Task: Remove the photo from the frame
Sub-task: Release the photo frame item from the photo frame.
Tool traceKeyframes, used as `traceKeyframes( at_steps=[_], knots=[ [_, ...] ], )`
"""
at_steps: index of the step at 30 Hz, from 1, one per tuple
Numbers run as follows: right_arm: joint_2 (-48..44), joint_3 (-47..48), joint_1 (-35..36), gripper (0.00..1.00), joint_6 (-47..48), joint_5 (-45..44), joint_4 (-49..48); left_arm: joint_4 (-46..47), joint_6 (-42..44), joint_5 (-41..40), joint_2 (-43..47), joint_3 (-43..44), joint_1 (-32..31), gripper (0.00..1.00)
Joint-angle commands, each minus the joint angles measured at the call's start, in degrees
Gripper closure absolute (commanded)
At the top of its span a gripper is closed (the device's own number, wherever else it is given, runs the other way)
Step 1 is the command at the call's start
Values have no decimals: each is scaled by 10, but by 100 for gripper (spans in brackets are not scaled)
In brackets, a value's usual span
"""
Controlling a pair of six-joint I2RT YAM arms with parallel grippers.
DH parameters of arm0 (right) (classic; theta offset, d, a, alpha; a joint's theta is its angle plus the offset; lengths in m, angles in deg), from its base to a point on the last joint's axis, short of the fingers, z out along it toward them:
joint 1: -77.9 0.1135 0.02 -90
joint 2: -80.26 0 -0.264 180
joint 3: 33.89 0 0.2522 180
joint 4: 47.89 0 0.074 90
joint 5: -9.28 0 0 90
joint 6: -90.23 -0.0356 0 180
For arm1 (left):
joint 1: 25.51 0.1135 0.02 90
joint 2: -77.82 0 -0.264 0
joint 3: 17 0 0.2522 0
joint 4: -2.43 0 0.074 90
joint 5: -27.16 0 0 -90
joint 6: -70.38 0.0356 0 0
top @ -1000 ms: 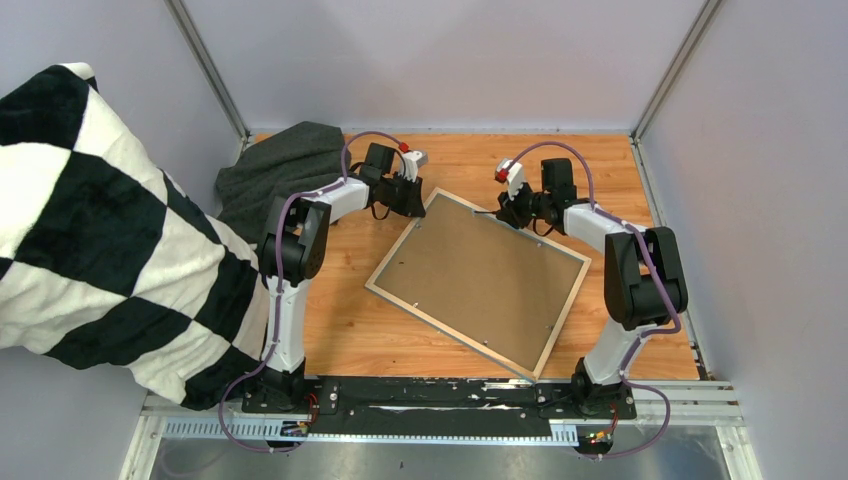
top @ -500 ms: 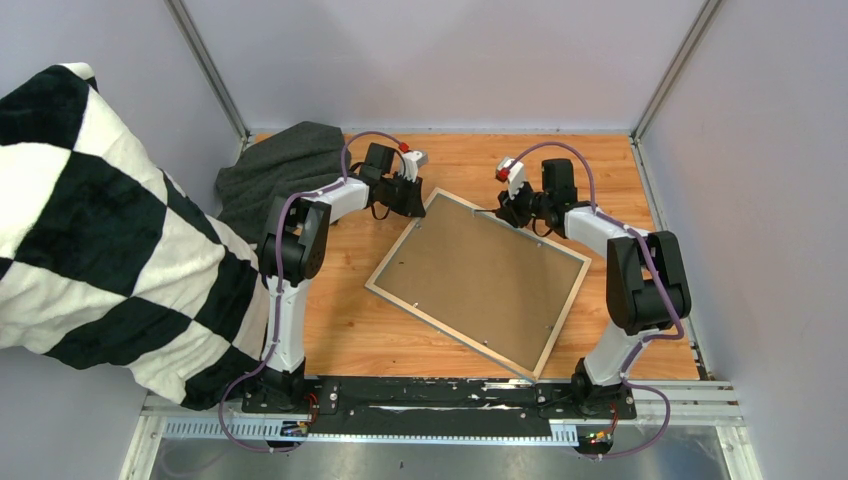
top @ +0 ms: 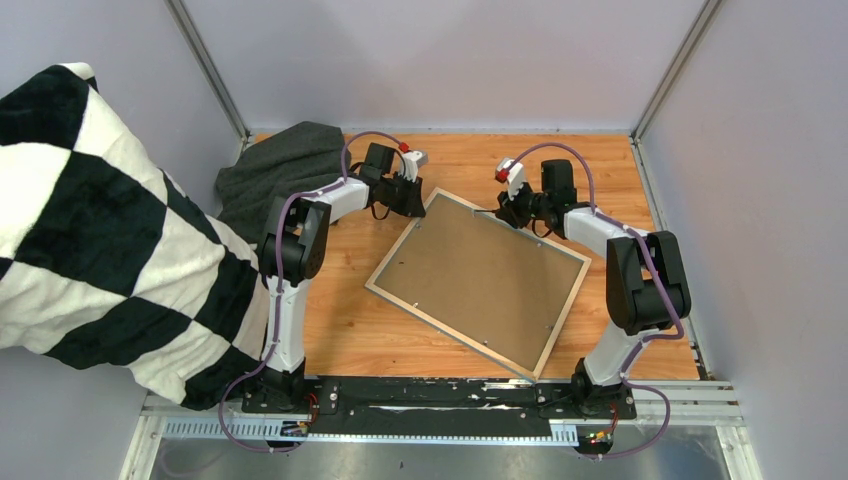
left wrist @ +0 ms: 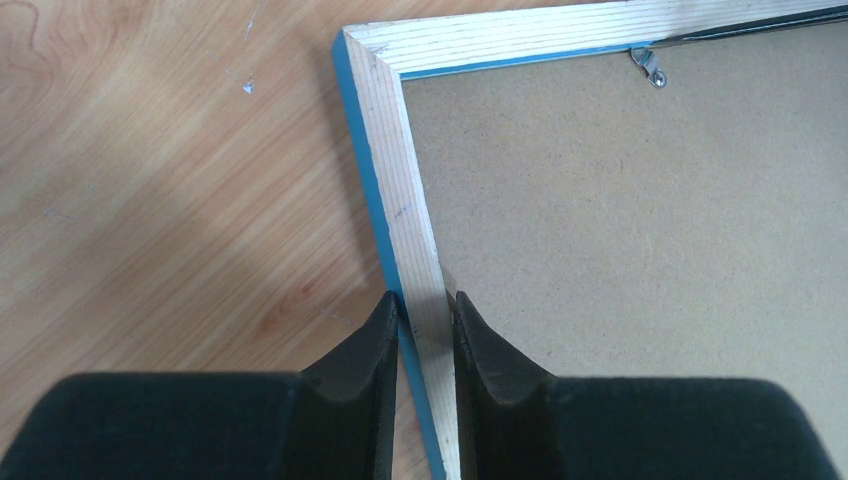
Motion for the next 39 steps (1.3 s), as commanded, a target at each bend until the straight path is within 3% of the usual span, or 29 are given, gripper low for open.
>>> traceKeyframes(
  at_steps=[1, 39],
  knots=[
    [4, 3, 4, 100, 10, -9, -1, -79, 17, 22, -48, -25, -16, 100],
    [-39, -3, 7, 100, 38, 12, 21, -80, 17, 24, -49, -22, -16, 100]
  ],
)
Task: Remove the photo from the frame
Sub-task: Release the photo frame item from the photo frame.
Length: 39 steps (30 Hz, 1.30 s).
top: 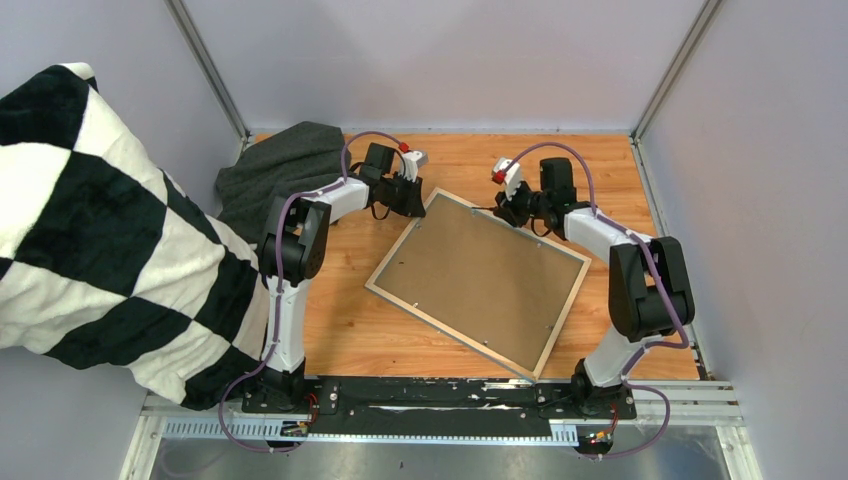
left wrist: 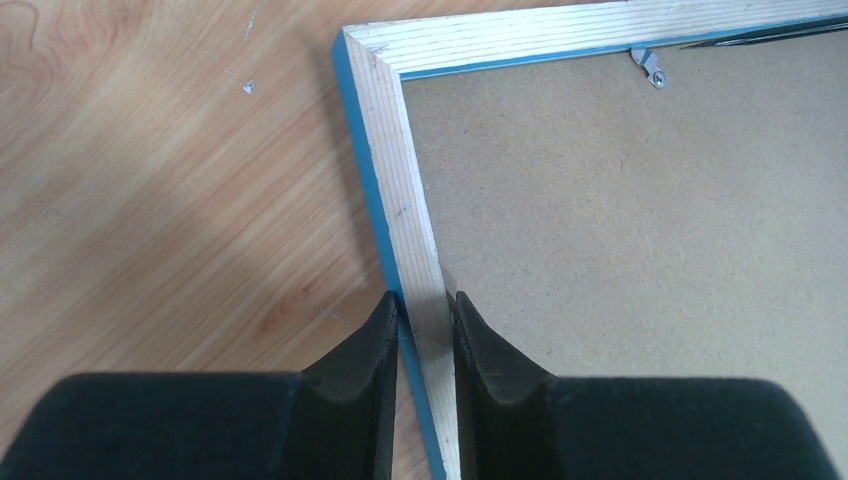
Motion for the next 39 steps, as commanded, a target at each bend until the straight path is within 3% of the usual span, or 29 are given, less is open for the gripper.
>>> traceKeyframes(
  at_steps=[1, 10, 39],
  knots=[
    [-19, -2, -9, 100, 10, 6, 10, -80, 17, 23, -49, -23, -16, 100],
    [21, 39, -10, 100, 40, -8, 95, -80, 16, 24, -49, -23, -16, 100],
    [30, 37, -11, 100, 21, 0, 78, -81, 18, 25, -49, -22, -16, 100]
  ],
)
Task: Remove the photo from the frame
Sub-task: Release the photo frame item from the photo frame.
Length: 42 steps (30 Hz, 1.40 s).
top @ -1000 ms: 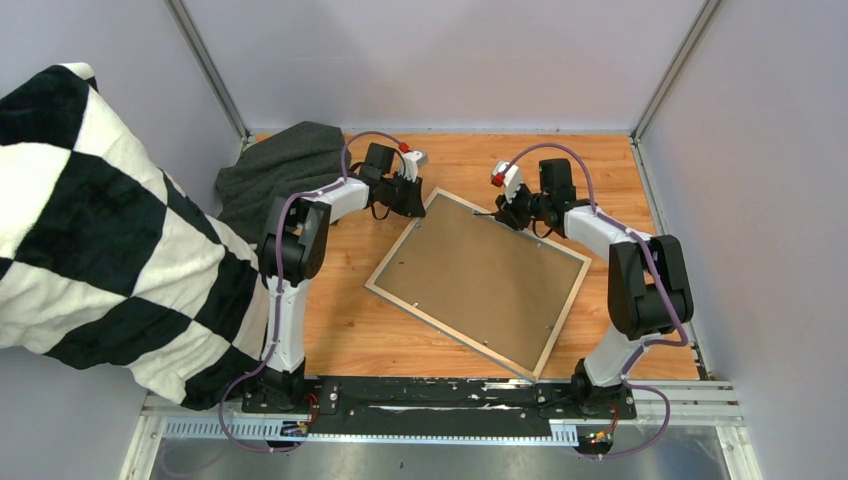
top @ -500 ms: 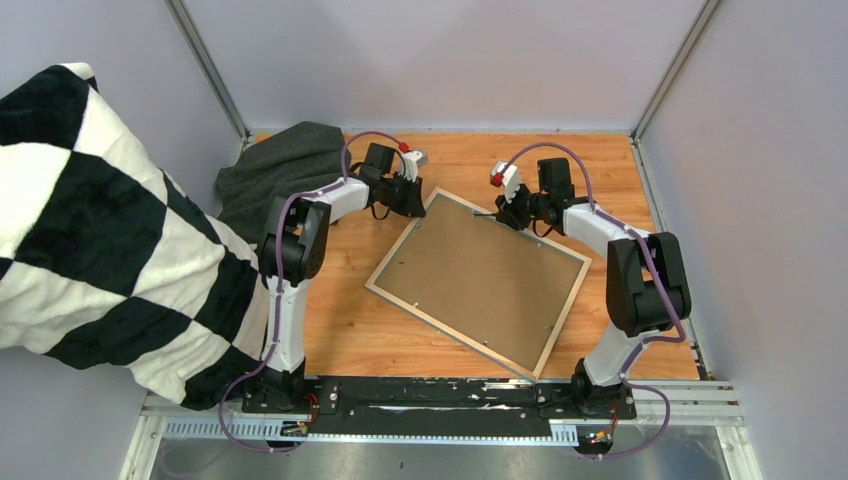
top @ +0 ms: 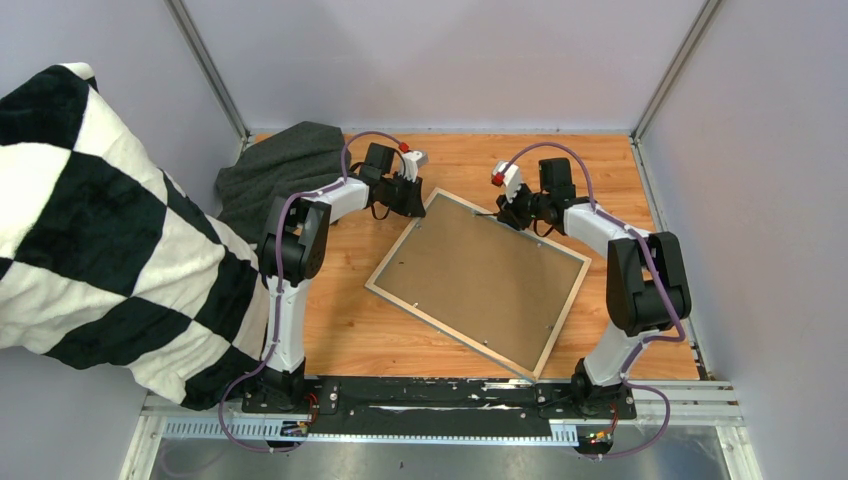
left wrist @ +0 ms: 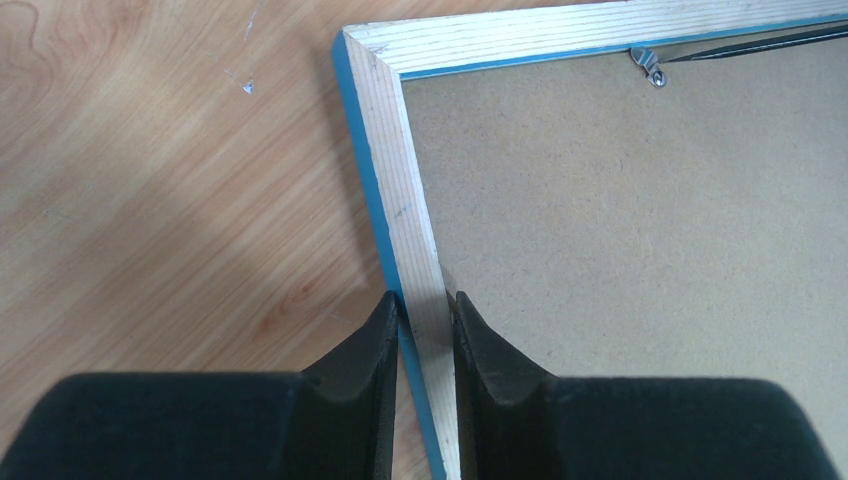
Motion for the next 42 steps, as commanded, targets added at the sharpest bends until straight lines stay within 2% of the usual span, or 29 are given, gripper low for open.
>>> traceKeyframes(
  at_steps=[1, 16, 28, 36, 42],
  knots=[
    [16, 13, 0, 100, -10, 13, 9, -81, 18, 25, -49, -22, -16, 100],
    [30, 14, 15, 100, -11, 18, 4, -81, 18, 26, -49, -22, -16, 100],
    [75, 70, 19, 100, -29, 12, 69, -82, 19, 27, -50, -22, -16, 100],
    [67, 59, 23, 100, 8, 36, 77, -82, 19, 27, -49, -22, -16, 100],
    [51, 39, 39, 100, 79, 60, 90, -82, 19, 27, -51, -22, -16, 100]
  ],
)
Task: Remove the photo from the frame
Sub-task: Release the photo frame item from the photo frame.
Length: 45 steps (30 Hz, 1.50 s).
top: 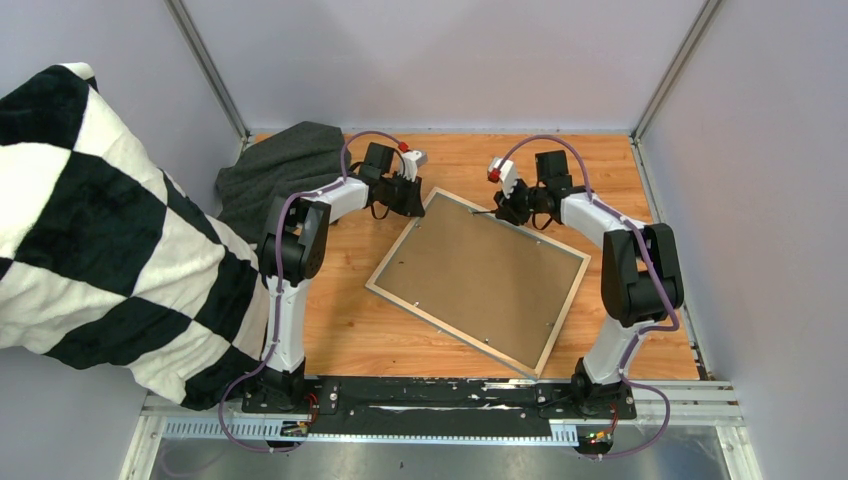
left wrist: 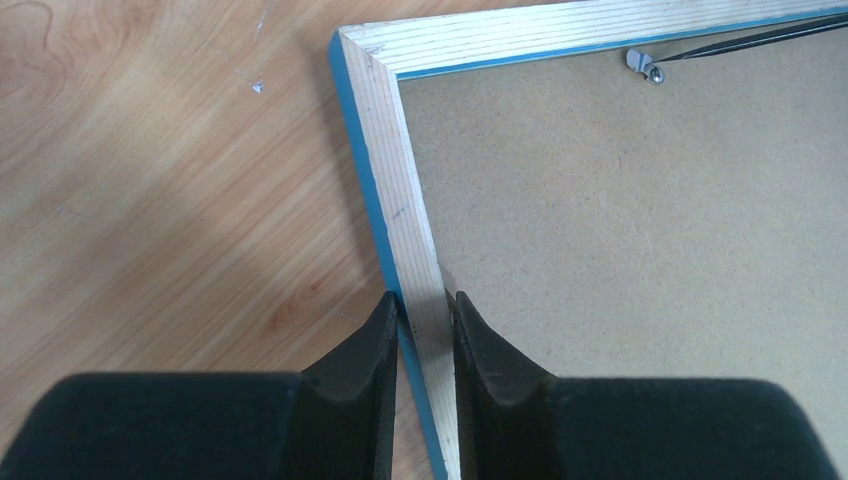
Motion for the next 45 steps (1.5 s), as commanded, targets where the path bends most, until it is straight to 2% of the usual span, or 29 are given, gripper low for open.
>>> traceKeyframes(
  at_steps=[1, 9, 19, 24, 29, 35, 45],
  knots=[
    [8, -26, 38, 100, 61, 45, 30, -81, 17, 29, -50, -23, -17, 100],
    [3, -17, 43, 100, 77, 31, 44, -82, 17, 30, -50, -22, -17, 100],
    [-28, -25, 43, 100, 134, 61, 74, -83, 18, 31, -50, -22, -17, 100],
    [-34, -10, 42, 100, 91, 30, 64, -83, 18, 32, -51, -22, -17, 100],
    [-51, -10, 42, 100, 29, -39, 14, -83, 18, 32, -51, -21, -17, 100],
    [-50, -13, 40, 100, 2, -90, -16, -83, 18, 32, -51, -22, -17, 100],
    [-39, -14, 40, 100, -4, -108, -15, -83, 18, 32, -52, -21, -17, 100]
  ],
)
